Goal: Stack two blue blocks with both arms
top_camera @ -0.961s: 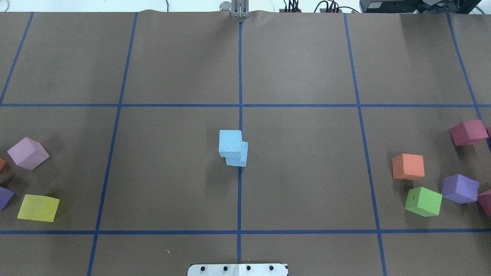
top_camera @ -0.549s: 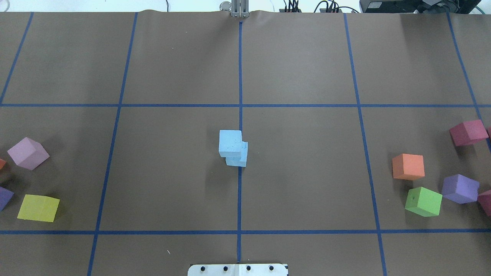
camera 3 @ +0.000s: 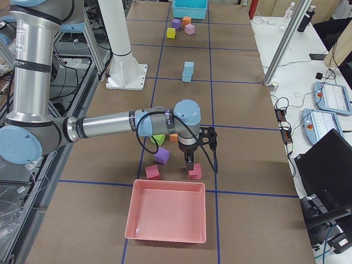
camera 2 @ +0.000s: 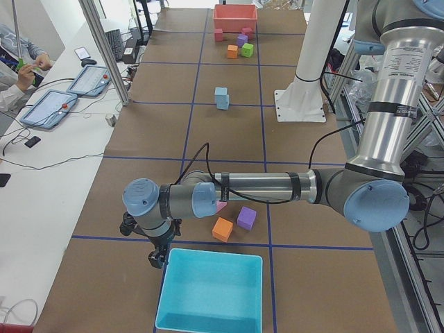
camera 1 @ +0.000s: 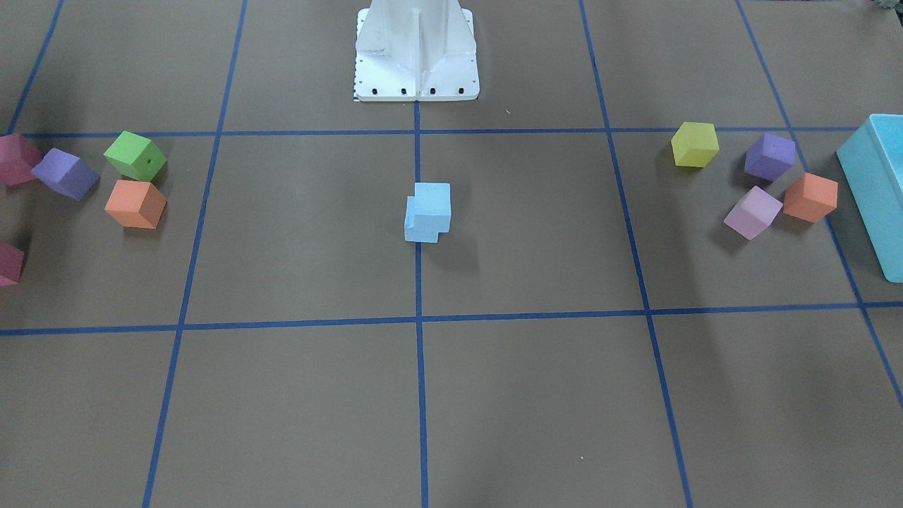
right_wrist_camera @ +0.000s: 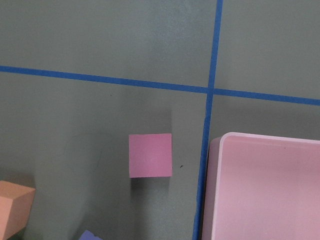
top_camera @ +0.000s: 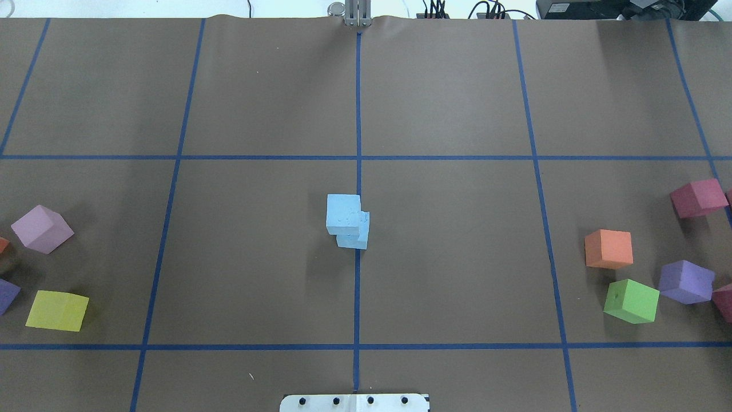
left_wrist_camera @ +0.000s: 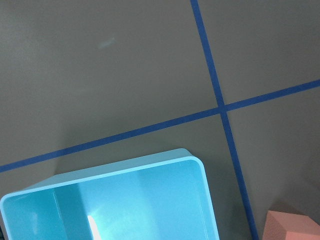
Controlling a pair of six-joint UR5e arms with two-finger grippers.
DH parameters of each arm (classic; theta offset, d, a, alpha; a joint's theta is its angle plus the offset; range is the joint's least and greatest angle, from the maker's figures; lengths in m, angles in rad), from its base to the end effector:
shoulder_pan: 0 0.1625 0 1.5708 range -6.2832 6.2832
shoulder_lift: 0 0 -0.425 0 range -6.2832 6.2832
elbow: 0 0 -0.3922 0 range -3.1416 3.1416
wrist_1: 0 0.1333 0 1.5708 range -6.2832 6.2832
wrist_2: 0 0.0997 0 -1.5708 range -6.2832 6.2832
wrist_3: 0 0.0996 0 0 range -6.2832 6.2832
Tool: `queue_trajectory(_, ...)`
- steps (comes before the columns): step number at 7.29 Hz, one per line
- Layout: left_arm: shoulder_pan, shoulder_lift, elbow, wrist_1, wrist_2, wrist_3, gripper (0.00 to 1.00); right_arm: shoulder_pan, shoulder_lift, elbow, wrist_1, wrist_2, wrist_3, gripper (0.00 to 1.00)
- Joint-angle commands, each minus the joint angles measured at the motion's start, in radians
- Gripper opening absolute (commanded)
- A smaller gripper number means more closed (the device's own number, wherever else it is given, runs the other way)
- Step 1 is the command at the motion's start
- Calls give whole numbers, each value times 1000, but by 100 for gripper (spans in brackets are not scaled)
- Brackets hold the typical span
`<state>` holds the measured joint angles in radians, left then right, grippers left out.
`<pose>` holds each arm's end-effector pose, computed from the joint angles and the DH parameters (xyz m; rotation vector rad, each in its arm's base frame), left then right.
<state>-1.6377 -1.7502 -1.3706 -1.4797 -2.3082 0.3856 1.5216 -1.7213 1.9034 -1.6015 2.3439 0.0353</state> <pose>-0.1035 -0.5531 0.6732 0.0614 0.7440 0.2626 0.0425 -0.4339 0.5671 0.1111 -0.7770 -0.0717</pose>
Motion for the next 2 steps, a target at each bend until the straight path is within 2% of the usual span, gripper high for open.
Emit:
queue_trajectory(1,-1,1,-1,-1,0,-2,99,0,0,0,0,2,0,100)
queue_trajectory(2,-1,3,-1,-4,0,-2,99,0,2,-1,0,0,0,100)
